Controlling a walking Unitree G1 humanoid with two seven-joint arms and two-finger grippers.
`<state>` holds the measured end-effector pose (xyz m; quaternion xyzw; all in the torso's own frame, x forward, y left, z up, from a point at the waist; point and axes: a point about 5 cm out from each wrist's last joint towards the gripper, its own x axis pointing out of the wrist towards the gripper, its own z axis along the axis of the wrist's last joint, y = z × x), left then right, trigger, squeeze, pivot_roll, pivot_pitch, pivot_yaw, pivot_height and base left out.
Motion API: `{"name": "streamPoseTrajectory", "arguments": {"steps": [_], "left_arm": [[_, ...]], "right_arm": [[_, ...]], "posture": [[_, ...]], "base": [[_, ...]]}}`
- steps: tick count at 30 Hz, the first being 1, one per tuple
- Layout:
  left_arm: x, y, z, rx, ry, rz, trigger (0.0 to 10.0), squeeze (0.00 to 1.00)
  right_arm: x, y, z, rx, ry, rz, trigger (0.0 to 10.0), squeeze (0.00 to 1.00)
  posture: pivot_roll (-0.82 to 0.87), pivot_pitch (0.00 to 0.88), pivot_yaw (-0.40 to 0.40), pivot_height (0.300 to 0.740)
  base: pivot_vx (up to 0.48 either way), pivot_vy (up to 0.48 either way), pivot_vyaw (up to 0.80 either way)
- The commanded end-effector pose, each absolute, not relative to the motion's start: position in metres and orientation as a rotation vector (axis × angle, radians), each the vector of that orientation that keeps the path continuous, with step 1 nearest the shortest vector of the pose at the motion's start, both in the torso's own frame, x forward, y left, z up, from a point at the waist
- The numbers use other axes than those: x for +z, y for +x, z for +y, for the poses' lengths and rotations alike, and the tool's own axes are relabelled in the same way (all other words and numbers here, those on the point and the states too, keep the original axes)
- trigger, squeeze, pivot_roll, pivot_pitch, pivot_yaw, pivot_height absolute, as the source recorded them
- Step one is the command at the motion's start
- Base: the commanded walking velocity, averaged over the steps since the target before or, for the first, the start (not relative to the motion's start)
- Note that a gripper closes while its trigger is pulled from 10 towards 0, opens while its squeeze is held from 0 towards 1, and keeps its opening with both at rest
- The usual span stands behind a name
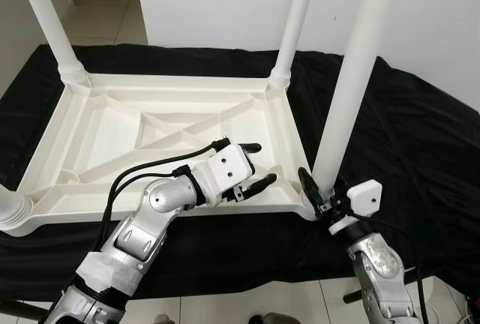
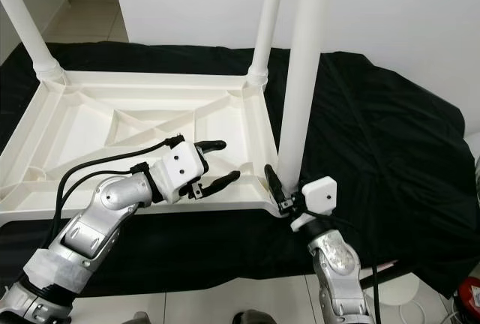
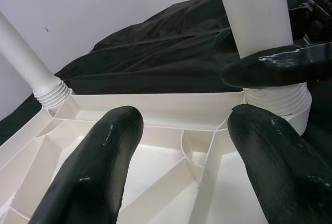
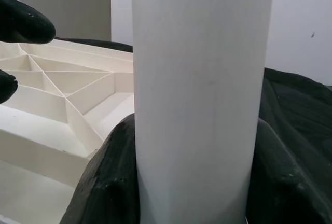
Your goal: Building children table
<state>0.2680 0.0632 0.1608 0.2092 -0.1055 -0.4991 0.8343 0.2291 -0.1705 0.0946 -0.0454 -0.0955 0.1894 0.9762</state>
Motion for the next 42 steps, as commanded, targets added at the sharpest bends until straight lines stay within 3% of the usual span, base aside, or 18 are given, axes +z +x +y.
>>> {"name": "streamPoseTrajectory", "arguments": {"steps": [1,18,25,28,31,42], "left_arm": [[0.163,0.268,0.063,-1.063,0.465,-0.236,10.0,0.00],[0.163,0.270,0.065,-1.062,0.470,-0.233,10.0,0.00],[0.165,0.271,0.065,-1.067,0.477,-0.236,10.0,0.00],[0.166,0.271,0.066,-1.072,0.484,-0.239,10.0,0.00],[0.167,0.272,0.066,-1.073,0.487,-0.240,10.0,0.00],[0.168,0.272,0.067,-1.076,0.494,-0.240,10.0,0.00]], "right_arm": [[0.027,0.198,-0.176,0.392,-0.096,0.166,10.0,0.00],[0.026,0.188,-0.182,0.343,-0.189,0.055,10.0,0.00],[0.024,0.191,-0.185,0.247,-0.146,0.045,10.0,0.00],[0.021,0.195,-0.186,0.162,0.081,0.065,10.0,0.00],[0.021,0.197,-0.186,0.132,0.169,0.048,10.0,0.00],[0.013,0.196,-0.183,0.134,0.143,0.078,10.0,0.00]], "posture": [[0.09,0.052,0.001,0.740],[0.09,0.062,0.010,0.740],[0.09,0.062,0.021,0.740],[0.09,0.064,0.030,0.740],[0.09,0.065,0.031,0.740],[0.10,0.063,0.040,0.740]], "base": [[0.000,0.000,0.00],[0.000,0.000,0.00],[0.000,0.000,0.00],[0.000,0.000,0.00],[0.000,0.000,0.00],[0.000,0.000,0.00]]}}
